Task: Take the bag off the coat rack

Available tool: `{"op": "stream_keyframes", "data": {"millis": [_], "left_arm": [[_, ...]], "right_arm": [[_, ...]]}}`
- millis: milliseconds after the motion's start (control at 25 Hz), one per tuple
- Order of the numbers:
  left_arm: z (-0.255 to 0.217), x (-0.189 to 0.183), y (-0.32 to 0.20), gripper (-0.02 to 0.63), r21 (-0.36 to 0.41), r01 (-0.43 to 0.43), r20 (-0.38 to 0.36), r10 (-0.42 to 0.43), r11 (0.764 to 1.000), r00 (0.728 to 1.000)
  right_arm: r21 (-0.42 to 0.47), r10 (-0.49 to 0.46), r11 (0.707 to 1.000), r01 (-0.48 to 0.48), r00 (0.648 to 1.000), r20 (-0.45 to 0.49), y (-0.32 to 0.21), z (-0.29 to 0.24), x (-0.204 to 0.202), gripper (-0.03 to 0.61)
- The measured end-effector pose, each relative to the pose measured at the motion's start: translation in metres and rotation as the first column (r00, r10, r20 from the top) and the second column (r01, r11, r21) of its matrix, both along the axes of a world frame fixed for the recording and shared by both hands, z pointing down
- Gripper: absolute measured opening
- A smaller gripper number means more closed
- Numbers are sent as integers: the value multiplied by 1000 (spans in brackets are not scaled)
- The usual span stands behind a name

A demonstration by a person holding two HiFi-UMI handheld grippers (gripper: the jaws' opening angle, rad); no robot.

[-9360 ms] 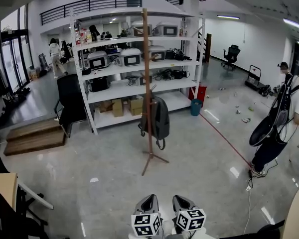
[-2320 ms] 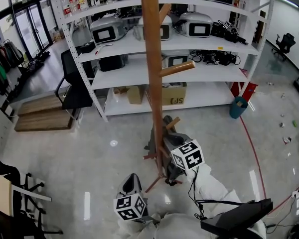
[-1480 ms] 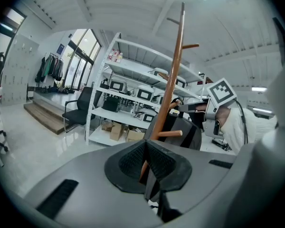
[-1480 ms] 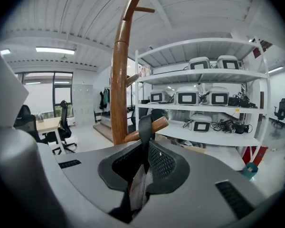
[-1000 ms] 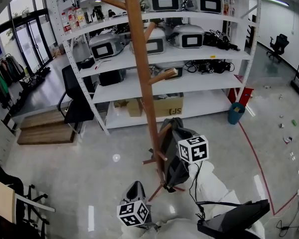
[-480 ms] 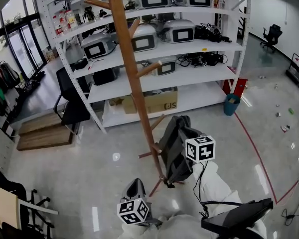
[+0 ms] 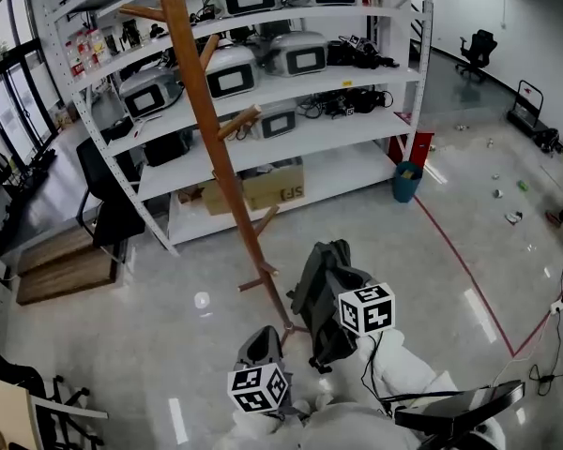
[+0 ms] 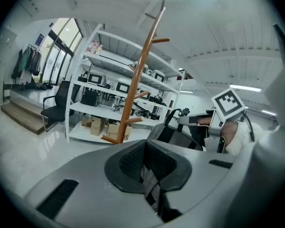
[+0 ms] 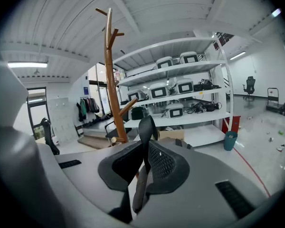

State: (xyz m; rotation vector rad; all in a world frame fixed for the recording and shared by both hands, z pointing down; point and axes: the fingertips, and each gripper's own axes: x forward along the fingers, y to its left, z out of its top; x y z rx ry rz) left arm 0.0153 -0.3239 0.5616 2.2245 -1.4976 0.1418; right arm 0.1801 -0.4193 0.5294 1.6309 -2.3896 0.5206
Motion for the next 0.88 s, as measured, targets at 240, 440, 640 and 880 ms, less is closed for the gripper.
{"op": "stream_keyframes", "data": {"millis": [240, 440, 640, 880], "left_arm": [[2, 24, 7, 3, -1, -70, -1, 70, 998, 998], [7, 36, 16, 3, -24, -90, 14, 91, 996, 996], [3, 39, 24, 3, -1, -92, 43, 92, 996, 995], [5, 37, 27, 3, 0, -107, 42, 107, 994, 993]], "right_arm": [[-38, 30, 999, -29, 999, 19, 43, 32, -6, 40], [-58, 23, 998, -20, 998, 54, 65, 42, -14, 40], [-67, 7, 998, -1, 996, 84, 79, 52, -25, 40], [-72, 3, 997, 4, 995, 97, 91, 56, -38, 40]]}}
